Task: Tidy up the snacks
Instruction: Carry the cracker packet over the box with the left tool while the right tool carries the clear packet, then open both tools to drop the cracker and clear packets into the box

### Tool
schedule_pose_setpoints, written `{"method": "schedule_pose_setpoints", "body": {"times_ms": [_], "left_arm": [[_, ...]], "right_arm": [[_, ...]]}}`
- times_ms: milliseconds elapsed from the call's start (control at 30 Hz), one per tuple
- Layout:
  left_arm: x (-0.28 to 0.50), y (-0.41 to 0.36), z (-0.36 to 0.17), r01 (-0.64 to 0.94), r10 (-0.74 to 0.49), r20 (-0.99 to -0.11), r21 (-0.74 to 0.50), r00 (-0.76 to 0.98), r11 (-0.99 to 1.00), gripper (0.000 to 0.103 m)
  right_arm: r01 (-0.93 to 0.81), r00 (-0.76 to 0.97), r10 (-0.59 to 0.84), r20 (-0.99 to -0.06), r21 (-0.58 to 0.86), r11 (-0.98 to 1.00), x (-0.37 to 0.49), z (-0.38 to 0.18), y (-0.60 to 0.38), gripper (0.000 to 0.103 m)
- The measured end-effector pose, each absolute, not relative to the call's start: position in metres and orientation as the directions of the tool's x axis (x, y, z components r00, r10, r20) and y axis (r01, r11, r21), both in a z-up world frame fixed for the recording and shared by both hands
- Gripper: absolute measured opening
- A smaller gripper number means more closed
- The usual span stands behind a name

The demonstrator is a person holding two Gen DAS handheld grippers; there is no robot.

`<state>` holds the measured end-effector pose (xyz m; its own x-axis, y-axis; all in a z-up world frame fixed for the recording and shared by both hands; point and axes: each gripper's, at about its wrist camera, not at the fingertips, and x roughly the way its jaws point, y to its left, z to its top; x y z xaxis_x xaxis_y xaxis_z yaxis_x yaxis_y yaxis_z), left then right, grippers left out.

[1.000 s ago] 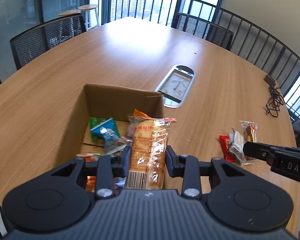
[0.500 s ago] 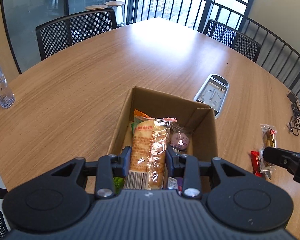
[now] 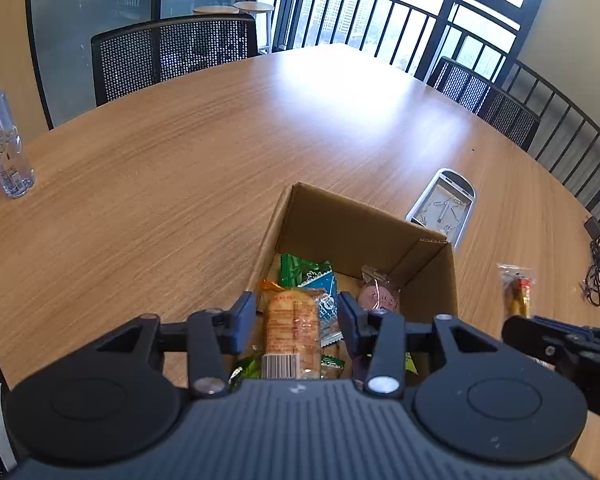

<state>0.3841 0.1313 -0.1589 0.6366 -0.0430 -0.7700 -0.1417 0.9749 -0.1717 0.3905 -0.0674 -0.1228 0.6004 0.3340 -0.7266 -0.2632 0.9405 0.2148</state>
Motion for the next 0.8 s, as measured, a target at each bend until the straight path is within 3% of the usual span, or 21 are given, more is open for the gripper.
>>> {"method": "schedule_pose_setpoints", "body": {"times_ms": [233, 300, 333, 433, 467, 600, 733, 800], "left_arm": [[0.375, 0.142, -0.155, -0.165, -0.022, -0.772, -0.164, 0.636, 0.973, 0.048], [0.373, 0.145, -0.154, -0.175, -0.015, -0.772, -0.163, 0.635, 0.971, 0.054], [0.372, 0.146, -0.153, -0.176, -0.016, -0.772, -0.165, 0.635, 0.97, 0.056], [0.37, 0.148, -0.153, -0.179, -0.011, -0.776, -0.159, 0.631, 0.971, 0.063], [0.369, 0.148, -0.154, -0.182, -0.01, -0.777, -0.16, 0.629, 0.97, 0.068], [0.365, 0.149, -0.154, -0.199, -0.013, -0.779, -0.176, 0.627, 0.964, 0.082], [0.359, 0.149, -0.154, -0.199, -0.025, -0.776, -0.193, 0.63, 0.961, 0.089], [0.356, 0.147, -0.153, -0.197, -0.027, -0.773, -0.194, 0.634, 0.961, 0.1]], "right_arm": [[-0.305, 0.586, 0.36, -0.726, 0.214, 0.928, 0.398, -0.123, -0.048, 0.019], [-0.322, 0.588, 0.378, -0.715, 0.222, 0.921, 0.4, -0.12, -0.043, 0.019], [-0.334, 0.586, 0.397, -0.706, 0.235, 0.913, 0.4, -0.118, -0.042, 0.022], [-0.347, 0.586, 0.402, -0.704, 0.231, 0.909, 0.398, -0.117, -0.039, 0.047], [-0.343, 0.588, 0.395, -0.705, 0.225, 0.912, 0.396, -0.118, -0.04, 0.049], [-0.316, 0.575, 0.389, -0.72, 0.244, 0.917, 0.39, -0.123, -0.051, 0.05], [-0.295, 0.575, 0.379, -0.725, 0.249, 0.923, 0.381, -0.125, -0.063, 0.05], [-0.283, 0.578, 0.371, -0.727, 0.248, 0.926, 0.376, -0.126, -0.07, 0.05]]}}
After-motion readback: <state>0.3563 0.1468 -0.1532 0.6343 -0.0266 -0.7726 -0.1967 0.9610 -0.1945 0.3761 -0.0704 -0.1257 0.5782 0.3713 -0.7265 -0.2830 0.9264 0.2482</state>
